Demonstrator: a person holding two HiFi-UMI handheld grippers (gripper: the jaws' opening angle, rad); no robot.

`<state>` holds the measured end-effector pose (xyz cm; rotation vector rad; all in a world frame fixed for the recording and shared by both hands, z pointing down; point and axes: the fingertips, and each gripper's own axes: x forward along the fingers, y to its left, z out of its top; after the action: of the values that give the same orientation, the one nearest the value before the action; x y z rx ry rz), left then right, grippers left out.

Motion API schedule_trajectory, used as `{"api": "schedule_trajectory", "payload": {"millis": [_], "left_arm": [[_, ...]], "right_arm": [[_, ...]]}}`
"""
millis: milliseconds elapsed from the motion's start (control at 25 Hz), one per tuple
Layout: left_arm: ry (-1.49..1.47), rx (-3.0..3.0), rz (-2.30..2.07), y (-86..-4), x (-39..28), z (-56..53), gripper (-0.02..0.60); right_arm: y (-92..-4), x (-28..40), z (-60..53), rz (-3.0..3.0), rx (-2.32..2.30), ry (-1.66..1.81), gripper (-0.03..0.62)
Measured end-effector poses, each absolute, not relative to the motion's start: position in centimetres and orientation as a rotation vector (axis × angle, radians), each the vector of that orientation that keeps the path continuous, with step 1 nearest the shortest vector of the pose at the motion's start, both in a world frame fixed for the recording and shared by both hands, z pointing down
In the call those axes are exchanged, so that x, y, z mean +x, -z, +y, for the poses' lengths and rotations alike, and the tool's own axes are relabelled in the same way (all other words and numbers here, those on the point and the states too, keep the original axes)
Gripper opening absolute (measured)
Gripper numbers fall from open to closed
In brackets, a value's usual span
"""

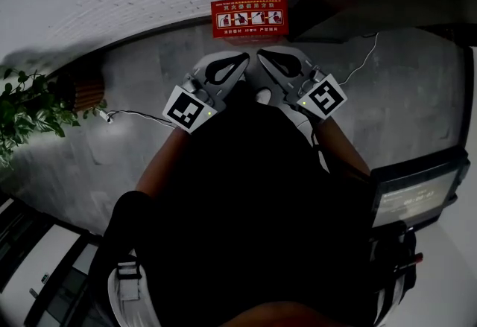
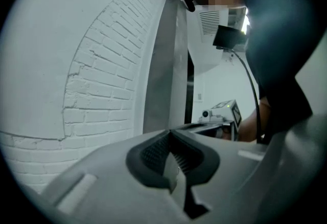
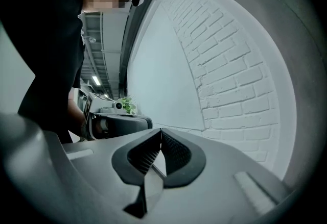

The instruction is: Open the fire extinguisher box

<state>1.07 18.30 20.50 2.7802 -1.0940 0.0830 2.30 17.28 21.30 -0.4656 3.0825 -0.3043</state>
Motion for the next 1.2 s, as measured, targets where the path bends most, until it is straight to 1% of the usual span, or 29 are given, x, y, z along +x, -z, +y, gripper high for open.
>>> {"api": "schedule_trajectory", "payload": {"millis": [400,720,1040,1200], "left_arm": [[-0.034,2.765,-1.063,-21.5,-2.4,11.7,0.003],[-0.035,2.755,-1.018,-23.9,-5.4,6.8,0.003],[-0.085,2.689,-1.049,-27.5,-5.8,3.4,0.003],[-0.125,2.653,-1.099,-31.4,-4.9,1.6,0.003]], "right_arm": [[-21.8,-0.9,10.6,3.137,-0.508,0.301,0.009],[-23.0,-3.5,5.1,3.168,-0.595,0.315,0.009],[-26.2,-3.8,1.4,3.209,-0.57,0.362,0.009],[-30.1,-2.9,-0.8,3.209,-0.524,0.415,0.009]]}}
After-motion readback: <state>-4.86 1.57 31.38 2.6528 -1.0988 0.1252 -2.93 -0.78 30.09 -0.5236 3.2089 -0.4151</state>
